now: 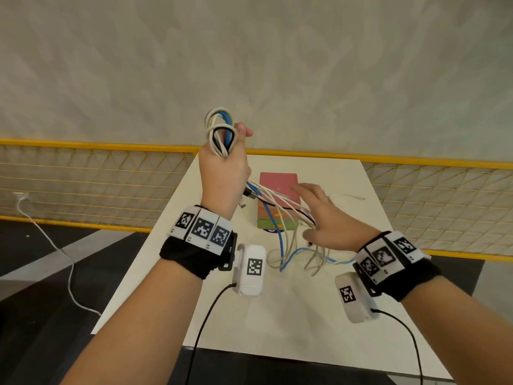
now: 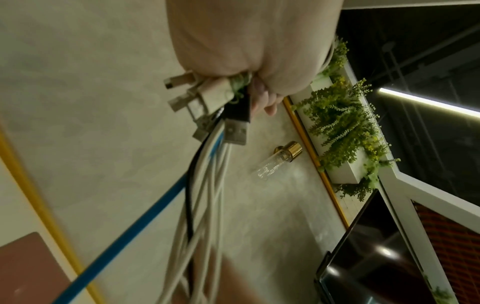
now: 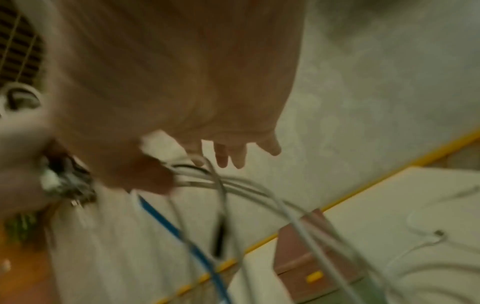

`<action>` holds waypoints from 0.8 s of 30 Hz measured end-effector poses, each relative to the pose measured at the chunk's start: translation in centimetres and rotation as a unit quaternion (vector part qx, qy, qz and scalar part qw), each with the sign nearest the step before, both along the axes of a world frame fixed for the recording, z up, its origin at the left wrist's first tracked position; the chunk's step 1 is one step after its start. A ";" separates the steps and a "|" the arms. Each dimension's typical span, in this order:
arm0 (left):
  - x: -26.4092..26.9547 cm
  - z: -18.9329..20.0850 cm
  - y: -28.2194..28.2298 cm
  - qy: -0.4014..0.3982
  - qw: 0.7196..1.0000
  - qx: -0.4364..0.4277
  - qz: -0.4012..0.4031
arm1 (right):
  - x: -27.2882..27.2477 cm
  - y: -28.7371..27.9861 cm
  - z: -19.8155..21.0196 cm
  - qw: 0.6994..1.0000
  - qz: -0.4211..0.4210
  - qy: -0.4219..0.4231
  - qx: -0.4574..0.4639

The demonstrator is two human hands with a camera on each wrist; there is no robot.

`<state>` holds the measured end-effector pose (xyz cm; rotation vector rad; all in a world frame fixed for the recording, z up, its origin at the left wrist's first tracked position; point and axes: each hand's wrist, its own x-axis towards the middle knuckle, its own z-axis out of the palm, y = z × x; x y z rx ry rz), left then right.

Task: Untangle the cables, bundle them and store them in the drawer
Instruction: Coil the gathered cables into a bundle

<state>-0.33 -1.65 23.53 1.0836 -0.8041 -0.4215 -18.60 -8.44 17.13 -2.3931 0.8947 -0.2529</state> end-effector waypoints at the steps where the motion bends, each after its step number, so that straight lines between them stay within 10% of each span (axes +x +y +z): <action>1: 0.0 0.0 -0.1 -0.006 1.000 0.004 0.006 | 0.2 0.6 0.6 0.996 0.025 -0.061 0.064; 6: -1.9 0.1 -0.2 -0.033 0.999 0.002 -0.019 | 4.3 2.2 0.1 0.976 0.033 -0.210 0.035; 13: 1.6 -0.3 0.9 -0.093 0.990 0.067 -0.087 | 2.7 0.7 -2.7 0.991 -0.043 -0.129 -0.002; 17: 1.6 -1.7 1.0 -0.253 0.929 0.254 -0.095 | 3.5 -0.1 -1.2 0.986 -0.076 -0.116 -0.097; 24: -0.1 -4.3 0.8 -0.280 0.873 0.296 -0.266 | 4.0 -0.3 0.3 0.990 0.031 -0.139 0.002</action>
